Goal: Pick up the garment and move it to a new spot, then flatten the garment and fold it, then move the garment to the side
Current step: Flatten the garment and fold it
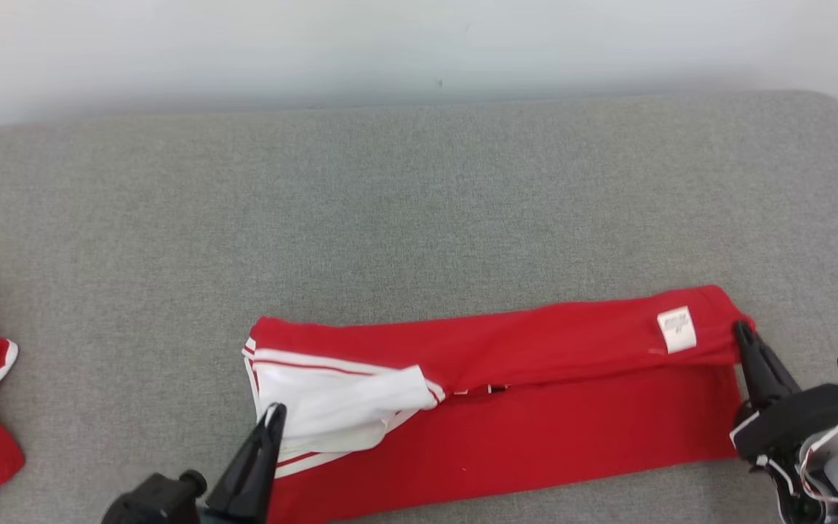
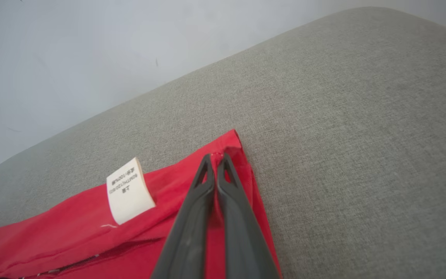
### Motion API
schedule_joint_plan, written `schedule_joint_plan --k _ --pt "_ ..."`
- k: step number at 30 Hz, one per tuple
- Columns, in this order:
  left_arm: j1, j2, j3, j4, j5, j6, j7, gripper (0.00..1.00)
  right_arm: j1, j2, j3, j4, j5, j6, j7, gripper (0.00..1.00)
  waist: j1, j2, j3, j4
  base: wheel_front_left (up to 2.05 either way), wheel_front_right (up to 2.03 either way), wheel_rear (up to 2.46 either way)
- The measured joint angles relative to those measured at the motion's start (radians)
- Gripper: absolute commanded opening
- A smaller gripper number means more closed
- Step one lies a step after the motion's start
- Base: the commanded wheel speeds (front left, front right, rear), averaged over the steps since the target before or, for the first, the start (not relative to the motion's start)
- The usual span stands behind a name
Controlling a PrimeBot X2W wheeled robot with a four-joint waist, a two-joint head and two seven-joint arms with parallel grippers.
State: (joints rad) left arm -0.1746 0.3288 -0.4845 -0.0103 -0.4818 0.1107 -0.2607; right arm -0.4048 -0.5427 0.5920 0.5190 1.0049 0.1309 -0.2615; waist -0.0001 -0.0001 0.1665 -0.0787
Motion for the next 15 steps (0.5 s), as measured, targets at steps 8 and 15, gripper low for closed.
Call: schedule_joint_plan --k 8,15 --pt "0.052 -0.051 0.039 0.067 0.053 -0.027 0.000 1.00 0.044 0.002 0.007 0.028 0.015 0.000 0.018 1.00 0.0000 0.0000 -0.036 0.007 0.00 0.00 0.00" --pt "0.091 -0.086 0.112 0.058 0.092 -0.039 -0.001 1.00 0.046 0.012 -0.018 0.042 -0.020 0.000 0.010 1.00 0.0000 0.0000 -0.050 0.016 0.00 0.00 0.00"
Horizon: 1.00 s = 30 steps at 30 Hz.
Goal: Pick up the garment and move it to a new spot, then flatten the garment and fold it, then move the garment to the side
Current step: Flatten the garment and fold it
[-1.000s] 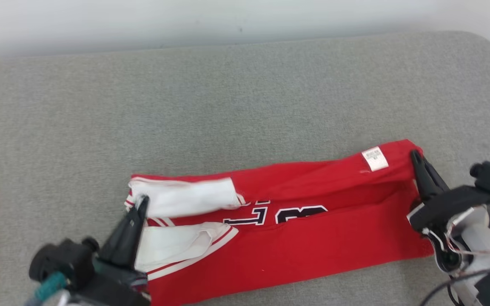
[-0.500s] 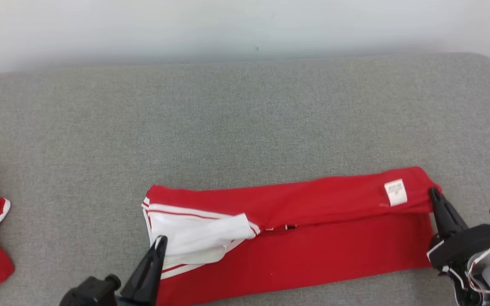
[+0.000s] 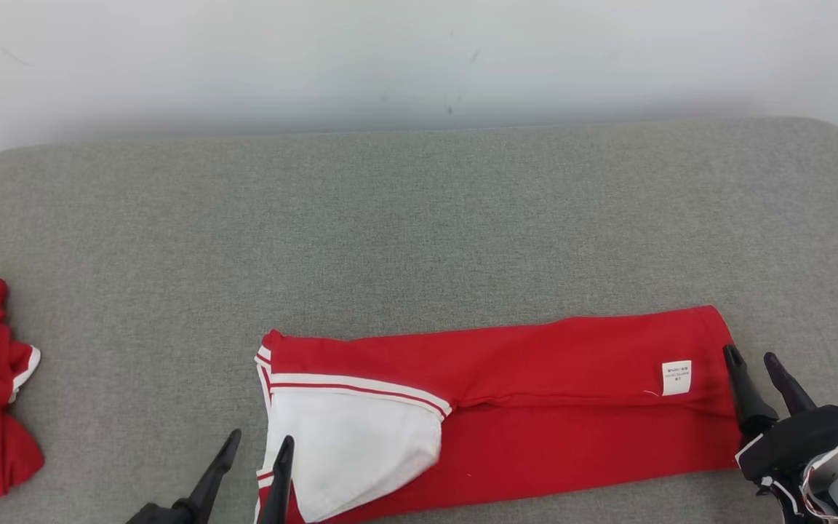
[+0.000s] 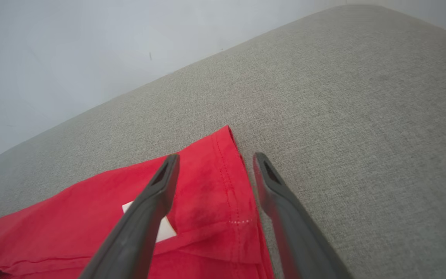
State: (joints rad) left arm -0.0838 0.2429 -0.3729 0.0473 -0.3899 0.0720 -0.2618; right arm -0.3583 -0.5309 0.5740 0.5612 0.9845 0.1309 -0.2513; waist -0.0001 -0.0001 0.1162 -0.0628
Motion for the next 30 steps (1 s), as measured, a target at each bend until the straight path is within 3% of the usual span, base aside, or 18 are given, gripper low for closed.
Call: schedule_joint_plan --k 8,17,24,25,26,27,30 --pt "0.026 -0.040 0.090 -0.031 0.056 0.009 0.000 1.00 -0.004 0.004 -0.031 0.023 -0.049 0.000 -0.003 1.00 0.0001 0.0001 -0.008 0.006 0.00 0.00 0.00" --pt "0.042 -0.099 0.188 -0.064 0.130 0.017 0.000 1.00 -0.064 0.050 -0.024 0.194 -0.113 0.000 0.068 1.00 0.0001 0.0002 -0.006 0.030 0.00 0.00 0.00" --pt "0.044 -0.130 0.228 -0.066 0.154 -0.009 0.000 1.00 -0.091 0.072 -0.003 0.276 -0.103 0.000 0.123 1.00 0.0002 0.0001 0.006 0.052 0.00 0.00 0.00" --pt "0.044 -0.132 0.232 -0.066 0.156 -0.013 0.000 1.00 -0.094 0.073 0.000 0.281 -0.101 0.000 0.127 0.85 0.0001 0.0001 0.006 0.053 0.00 0.00 0.00" --pt "0.044 -0.136 0.237 -0.067 0.159 -0.018 0.000 1.00 -0.100 0.073 0.003 0.284 -0.099 0.000 0.126 0.33 0.0001 0.0001 0.007 0.055 0.00 0.00 0.00" --pt "0.045 -0.140 0.240 -0.067 0.164 -0.019 0.000 1.00 -0.104 0.073 0.004 0.285 -0.095 0.000 0.122 0.00 0.0001 0.0002 0.007 0.056 0.00 0.00 0.00" --pt "0.056 -0.152 0.260 -0.069 0.176 -0.030 0.000 1.00 -0.109 0.074 0.017 0.288 -0.086 0.000 0.109 0.00 0.0002 0.0001 0.004 0.056 0.00 0.00 0.00"
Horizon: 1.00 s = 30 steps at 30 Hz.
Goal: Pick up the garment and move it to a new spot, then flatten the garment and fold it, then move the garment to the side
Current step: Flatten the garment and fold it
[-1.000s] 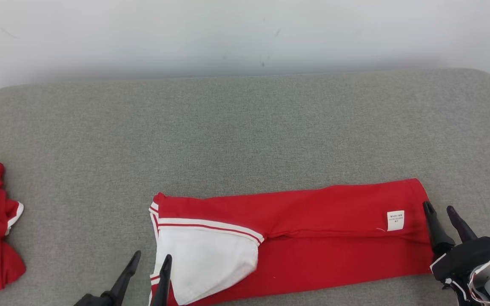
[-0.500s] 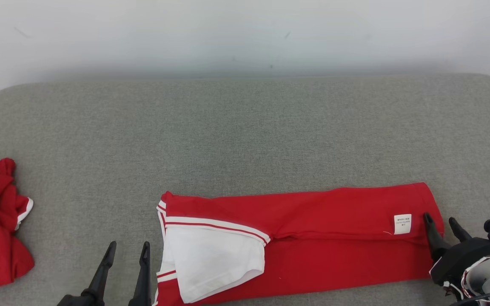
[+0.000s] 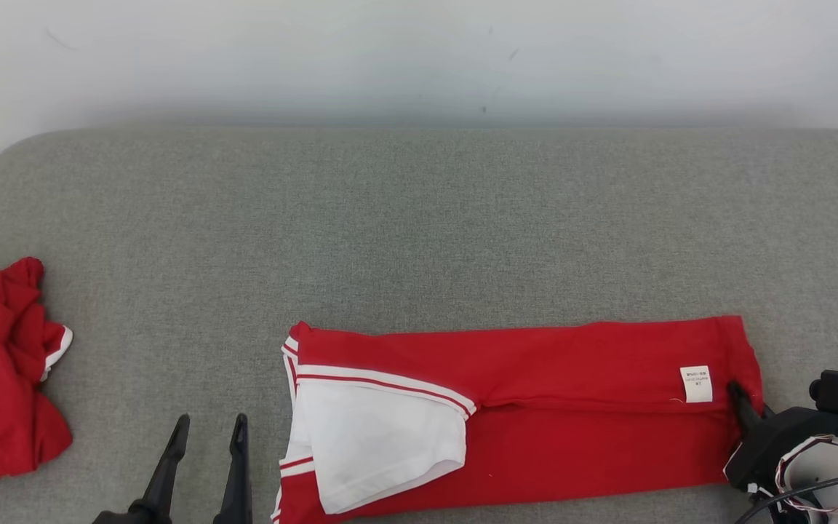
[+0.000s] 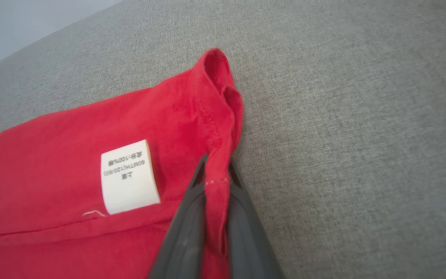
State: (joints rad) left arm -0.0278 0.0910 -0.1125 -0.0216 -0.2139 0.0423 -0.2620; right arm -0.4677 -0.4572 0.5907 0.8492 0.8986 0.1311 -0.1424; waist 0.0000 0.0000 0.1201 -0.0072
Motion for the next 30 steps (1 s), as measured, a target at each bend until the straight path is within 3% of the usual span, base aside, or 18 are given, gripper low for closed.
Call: schedule_joint_plan --k 10,17,30 --pt "0.032 -0.029 0.049 -0.012 0.014 -0.016 0.000 1.00 -0.023 -0.122 -0.035 0.069 0.011 0.000 -0.063 0.00 0.0000 0.0001 -0.024 -0.035 0.00 0.00 0.00" --pt "0.089 -0.037 0.110 -0.034 0.006 -0.008 0.000 1.00 -0.030 -0.086 -0.029 -0.198 0.075 0.000 -0.020 0.00 0.0000 0.0000 -0.060 -0.082 0.00 0.00 0.00" --pt "0.105 -0.040 0.125 -0.030 0.005 -0.015 0.000 1.00 0.111 -0.043 -0.007 -0.717 0.326 0.000 0.192 0.00 -0.0001 0.0000 -0.082 -0.067 0.00 0.00 0.00"
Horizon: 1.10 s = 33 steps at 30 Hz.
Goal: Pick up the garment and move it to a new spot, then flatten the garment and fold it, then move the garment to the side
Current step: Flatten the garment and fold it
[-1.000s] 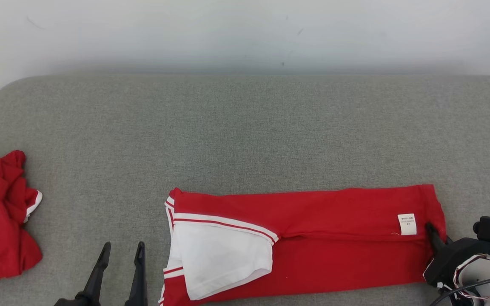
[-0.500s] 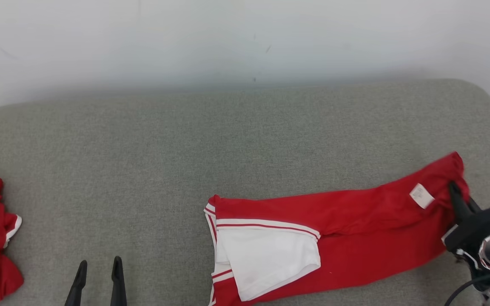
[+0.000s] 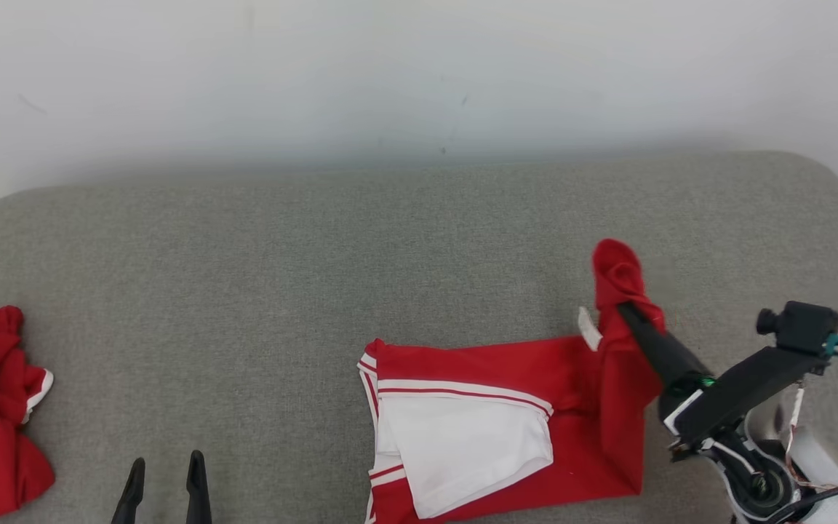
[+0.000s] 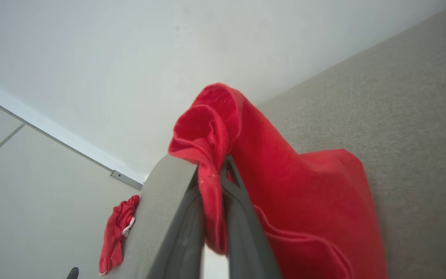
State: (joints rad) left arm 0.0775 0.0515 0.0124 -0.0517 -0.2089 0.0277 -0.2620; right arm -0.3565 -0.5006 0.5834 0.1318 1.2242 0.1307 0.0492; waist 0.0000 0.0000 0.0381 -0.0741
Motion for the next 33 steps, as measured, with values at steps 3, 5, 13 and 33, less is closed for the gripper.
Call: schedule_joint_plan --k 3,5,13,33 --pt "0.000 0.000 -0.008 0.003 -0.002 0.001 0.000 1.00 0.022 0.033 0.014 -0.077 0.028 0.000 0.033 0.00 0.0000 0.0000 -0.003 0.014 0.00 0.00 0.00" --pt "0.000 0.000 -0.015 0.005 -0.004 0.002 0.000 1.00 0.023 0.054 0.024 -0.097 0.028 0.000 0.047 0.00 0.0000 0.0000 -0.004 0.022 0.00 0.00 0.00" --pt "-0.010 -0.001 -0.049 0.013 -0.012 0.010 0.000 1.00 0.021 0.152 0.046 -0.080 -0.003 0.000 0.064 0.00 0.0000 0.0000 -0.006 0.062 0.00 0.00 0.00" --pt "-0.064 -0.001 -0.127 0.055 -0.026 0.011 0.000 1.00 -0.048 0.363 0.054 0.265 -0.136 0.000 -0.013 0.00 0.0001 0.0001 0.032 0.156 0.00 0.00 0.00"
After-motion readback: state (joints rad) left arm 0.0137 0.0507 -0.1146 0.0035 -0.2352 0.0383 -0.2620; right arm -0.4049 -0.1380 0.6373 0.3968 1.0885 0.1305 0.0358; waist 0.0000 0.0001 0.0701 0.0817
